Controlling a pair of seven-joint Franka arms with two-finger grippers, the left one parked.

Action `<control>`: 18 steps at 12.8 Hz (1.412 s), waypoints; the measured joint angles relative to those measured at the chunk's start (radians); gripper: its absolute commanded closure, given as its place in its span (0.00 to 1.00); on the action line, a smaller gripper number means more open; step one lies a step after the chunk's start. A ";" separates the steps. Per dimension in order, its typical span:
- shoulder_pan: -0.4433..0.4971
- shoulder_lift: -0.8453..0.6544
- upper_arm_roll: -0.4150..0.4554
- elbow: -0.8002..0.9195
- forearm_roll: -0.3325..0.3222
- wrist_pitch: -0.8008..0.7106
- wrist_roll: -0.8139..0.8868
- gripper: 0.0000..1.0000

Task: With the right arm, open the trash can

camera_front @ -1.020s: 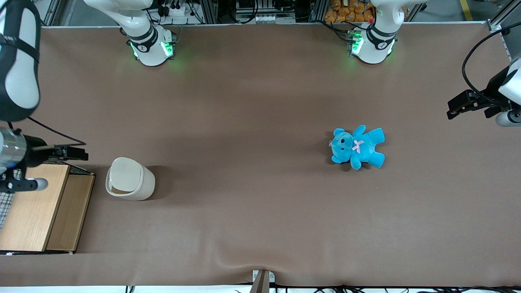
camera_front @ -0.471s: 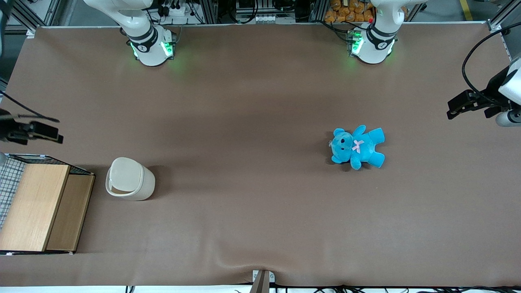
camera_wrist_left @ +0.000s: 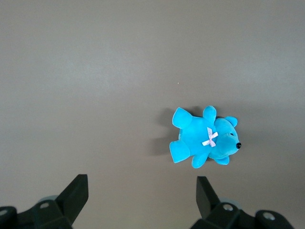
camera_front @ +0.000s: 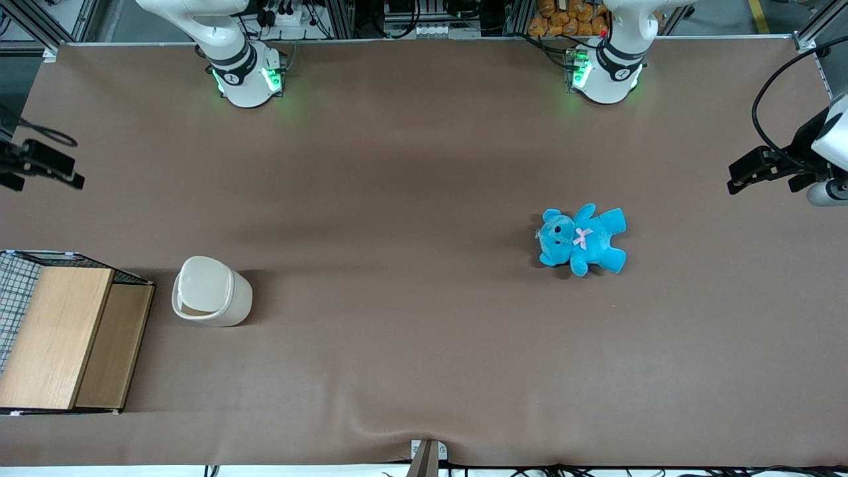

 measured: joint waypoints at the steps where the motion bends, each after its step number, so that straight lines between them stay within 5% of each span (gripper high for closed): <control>1: 0.000 -0.025 -0.001 -0.020 -0.001 0.001 0.000 0.00; 18: 0.015 -0.045 -0.001 -0.034 -0.019 0.033 -0.003 0.00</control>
